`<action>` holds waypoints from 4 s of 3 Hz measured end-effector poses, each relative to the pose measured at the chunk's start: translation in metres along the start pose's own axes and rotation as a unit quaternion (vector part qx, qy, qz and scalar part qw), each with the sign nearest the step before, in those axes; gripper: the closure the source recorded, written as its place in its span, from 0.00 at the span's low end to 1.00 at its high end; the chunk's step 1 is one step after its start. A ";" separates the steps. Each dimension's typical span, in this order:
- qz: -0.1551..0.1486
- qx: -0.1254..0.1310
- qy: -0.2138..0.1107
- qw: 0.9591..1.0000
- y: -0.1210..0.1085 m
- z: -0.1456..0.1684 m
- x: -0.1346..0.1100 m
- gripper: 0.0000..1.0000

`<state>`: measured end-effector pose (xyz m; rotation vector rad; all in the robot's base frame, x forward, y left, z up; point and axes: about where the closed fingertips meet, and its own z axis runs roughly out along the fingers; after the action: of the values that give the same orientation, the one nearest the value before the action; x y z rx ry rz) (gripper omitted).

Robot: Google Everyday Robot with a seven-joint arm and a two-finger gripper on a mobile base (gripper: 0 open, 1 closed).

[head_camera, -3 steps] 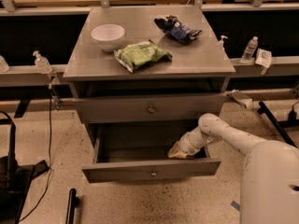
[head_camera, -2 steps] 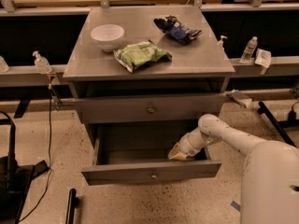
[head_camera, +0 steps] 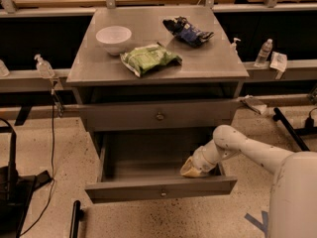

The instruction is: Open middle drawer

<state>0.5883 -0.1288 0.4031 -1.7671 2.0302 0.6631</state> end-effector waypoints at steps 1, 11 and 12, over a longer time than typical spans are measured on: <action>-0.007 0.010 -0.001 1.000 -0.005 -0.001 -0.003 1.00; -0.010 0.040 -0.050 0.998 -0.016 -0.016 -0.022 1.00; -0.013 0.073 -0.077 0.994 -0.030 -0.039 -0.026 1.00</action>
Offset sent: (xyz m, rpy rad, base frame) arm 0.0767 -0.0001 0.0008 0.0057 -0.1298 -0.0274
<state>0.6235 -0.1325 0.4465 -1.6041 1.8994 0.6067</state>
